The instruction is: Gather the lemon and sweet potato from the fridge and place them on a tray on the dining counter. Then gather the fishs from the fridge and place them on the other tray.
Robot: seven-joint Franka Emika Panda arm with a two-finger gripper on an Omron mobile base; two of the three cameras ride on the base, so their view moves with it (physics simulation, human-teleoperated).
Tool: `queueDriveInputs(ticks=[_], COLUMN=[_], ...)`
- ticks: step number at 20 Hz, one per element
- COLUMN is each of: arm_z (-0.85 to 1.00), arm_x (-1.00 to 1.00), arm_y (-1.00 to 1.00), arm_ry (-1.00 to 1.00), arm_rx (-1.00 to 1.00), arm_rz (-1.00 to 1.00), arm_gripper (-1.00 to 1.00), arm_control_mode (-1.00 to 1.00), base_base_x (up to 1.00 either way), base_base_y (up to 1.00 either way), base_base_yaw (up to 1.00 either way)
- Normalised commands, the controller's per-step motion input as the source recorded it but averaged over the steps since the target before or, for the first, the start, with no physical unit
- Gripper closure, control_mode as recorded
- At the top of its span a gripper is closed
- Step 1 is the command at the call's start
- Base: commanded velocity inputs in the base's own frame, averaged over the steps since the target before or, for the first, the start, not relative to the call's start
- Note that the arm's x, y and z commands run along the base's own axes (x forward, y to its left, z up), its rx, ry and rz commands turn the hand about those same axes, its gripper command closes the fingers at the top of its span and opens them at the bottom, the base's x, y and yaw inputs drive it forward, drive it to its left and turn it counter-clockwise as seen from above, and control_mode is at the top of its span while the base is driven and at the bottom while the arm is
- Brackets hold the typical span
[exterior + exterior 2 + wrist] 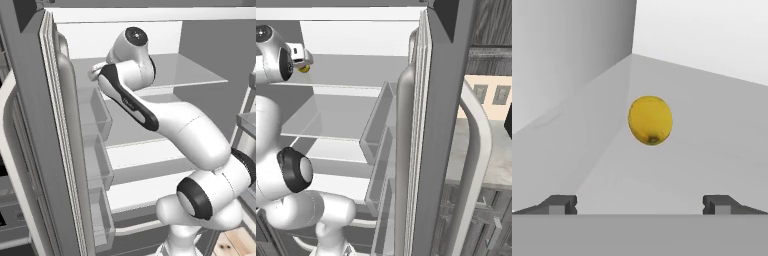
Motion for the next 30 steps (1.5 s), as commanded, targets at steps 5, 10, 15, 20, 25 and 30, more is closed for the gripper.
queueDriveInputs(ticks=[5,10,15,20,25,30], arm_z=[-0.03,-0.03,-0.04,-0.06,-0.04,-0.04], arm_x=[0.22,0.2,0.27,0.34,0.39,0.38], arm_y=[0.04,0.0,0.0,0.05,0.14,0.16], arm_ry=[0.01,0.02,0.01,0.01,0.02,0.03], arm_rx=[0.0,0.0,0.0,0.0,0.0,0.0], arm_rz=[-0.03,-0.02,-0.01,0.0,0.0,0.0], arm_gripper=[-1.0,-1.0,-1.0,-1.0,-1.0,-1.0], arm_control_mode=[-1.0,-1.0,-1.0,-1.0,-1.0,-1.0], base_base_x=[0.0,0.0,0.0,0.0,0.0,0.0], base_base_y=[0.0,0.0,0.0,0.0,0.0,0.0], base_base_yaw=[0.0,0.0,0.0,0.0,0.0,0.0])
